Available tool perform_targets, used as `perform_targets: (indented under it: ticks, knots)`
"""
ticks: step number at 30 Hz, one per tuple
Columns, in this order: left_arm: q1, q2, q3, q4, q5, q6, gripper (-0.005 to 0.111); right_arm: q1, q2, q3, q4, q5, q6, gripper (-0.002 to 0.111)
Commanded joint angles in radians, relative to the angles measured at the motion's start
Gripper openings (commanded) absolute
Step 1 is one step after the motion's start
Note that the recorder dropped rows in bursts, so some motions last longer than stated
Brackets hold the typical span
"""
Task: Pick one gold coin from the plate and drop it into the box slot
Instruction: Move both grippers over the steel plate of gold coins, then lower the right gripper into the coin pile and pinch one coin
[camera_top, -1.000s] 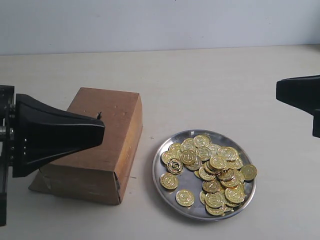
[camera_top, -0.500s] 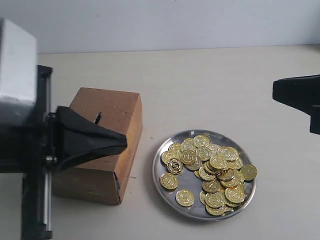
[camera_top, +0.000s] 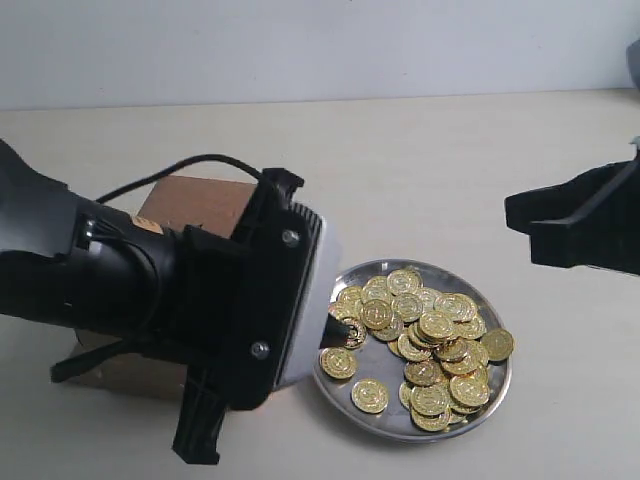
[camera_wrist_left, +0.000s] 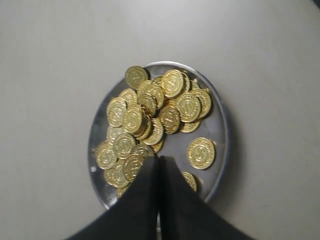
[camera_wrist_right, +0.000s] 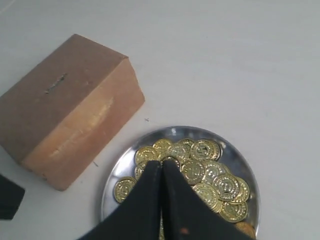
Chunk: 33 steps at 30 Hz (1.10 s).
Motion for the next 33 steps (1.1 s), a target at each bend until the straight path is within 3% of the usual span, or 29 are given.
perform_targets:
  ticks: [1,13,18,21,24,28,33]
  knots:
    - [-0.032,0.052,-0.008,0.010,-0.026,0.001,0.000,0.002,0.140,0.001,0.008,-0.070,-0.009,0.000]
    - [-0.040,0.086,-0.008,0.006,-0.058,-0.006,0.000,0.004,0.455,-0.080,0.006,-0.042,-0.038,0.000]
    - [-0.040,0.086,-0.008,0.006,-0.035,-0.045,0.000,0.073,0.559,-0.170,-0.018,0.048,-0.080,0.000]
    - [-0.040,0.080,-0.008,0.006,-0.007,-0.071,0.000,0.117,0.605,-0.227,-0.207,0.075,0.010,0.000]
    - [-0.040,0.078,-0.004,0.008,-0.005,-0.071,0.000,0.130,0.649,-0.277,-0.467,0.131,0.258,0.000]
    - [-0.040,0.078,-0.004,0.008,-0.007,-0.071,0.000,0.130,0.674,-0.333,-0.566,0.232,0.359,0.017]
    - [-0.040,0.078,-0.004,0.008,-0.007,-0.071,0.000,0.130,0.683,-0.350,-0.532,0.258,0.351,0.056]
